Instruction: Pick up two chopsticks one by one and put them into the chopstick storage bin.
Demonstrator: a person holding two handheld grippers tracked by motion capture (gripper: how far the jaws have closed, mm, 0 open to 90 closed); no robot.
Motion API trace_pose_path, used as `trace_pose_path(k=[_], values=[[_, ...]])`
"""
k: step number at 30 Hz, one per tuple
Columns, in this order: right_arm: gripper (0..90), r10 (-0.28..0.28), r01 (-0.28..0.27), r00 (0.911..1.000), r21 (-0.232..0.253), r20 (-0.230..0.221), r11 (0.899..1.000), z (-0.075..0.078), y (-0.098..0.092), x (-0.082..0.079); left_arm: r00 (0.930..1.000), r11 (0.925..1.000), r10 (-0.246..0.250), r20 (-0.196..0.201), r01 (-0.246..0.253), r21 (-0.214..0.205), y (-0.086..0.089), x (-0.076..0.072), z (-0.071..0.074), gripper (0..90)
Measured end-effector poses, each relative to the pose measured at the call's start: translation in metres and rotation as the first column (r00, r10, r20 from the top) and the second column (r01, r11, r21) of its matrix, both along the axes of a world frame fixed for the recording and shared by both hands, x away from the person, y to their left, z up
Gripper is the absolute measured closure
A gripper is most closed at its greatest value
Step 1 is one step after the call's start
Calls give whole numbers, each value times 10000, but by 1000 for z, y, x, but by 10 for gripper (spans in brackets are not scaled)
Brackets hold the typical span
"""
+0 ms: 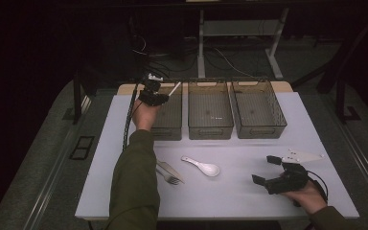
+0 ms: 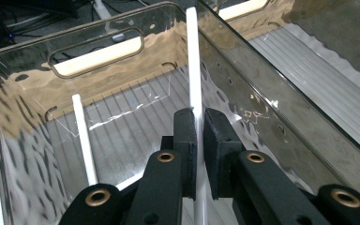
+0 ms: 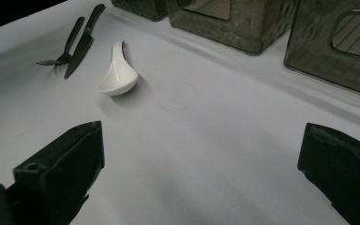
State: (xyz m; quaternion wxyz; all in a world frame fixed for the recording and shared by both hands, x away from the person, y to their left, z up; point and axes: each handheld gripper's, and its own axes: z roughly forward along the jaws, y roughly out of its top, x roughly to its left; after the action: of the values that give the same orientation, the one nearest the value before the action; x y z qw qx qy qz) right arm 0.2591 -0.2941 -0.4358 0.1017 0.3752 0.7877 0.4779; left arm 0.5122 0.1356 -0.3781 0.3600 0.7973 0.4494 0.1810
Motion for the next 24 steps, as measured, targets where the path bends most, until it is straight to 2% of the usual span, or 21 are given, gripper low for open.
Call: trace_pose_path(k=[7, 12, 19, 21, 24], values=[[8, -3, 3, 10000, 12, 8, 10000, 0, 0, 0, 10000, 10000, -9, 49, 9, -35, 0, 0, 1, 819], [8, -15, 15, 10000, 19, -8, 10000, 0, 0, 0, 9998, 9998, -181, 127, 183, -104, 0, -4, 5, 764], [8, -18, 18, 10000, -39, 5, 10000, 0, 0, 0, 9955, 9956, -918, 250, 923, -179, 0, -18, 18, 669], [8, -21, 21, 10000, -53, 11, 10000, 0, 0, 0, 9933, 9939, -1075, 412, 1084, -195, 0, -25, 23, 630], [8, -34, 34, 10000, -68, 11, 10000, 0, 1, 0, 9898, 9897, -1330, 504, 1354, -465, 1, -36, 30, 563]])
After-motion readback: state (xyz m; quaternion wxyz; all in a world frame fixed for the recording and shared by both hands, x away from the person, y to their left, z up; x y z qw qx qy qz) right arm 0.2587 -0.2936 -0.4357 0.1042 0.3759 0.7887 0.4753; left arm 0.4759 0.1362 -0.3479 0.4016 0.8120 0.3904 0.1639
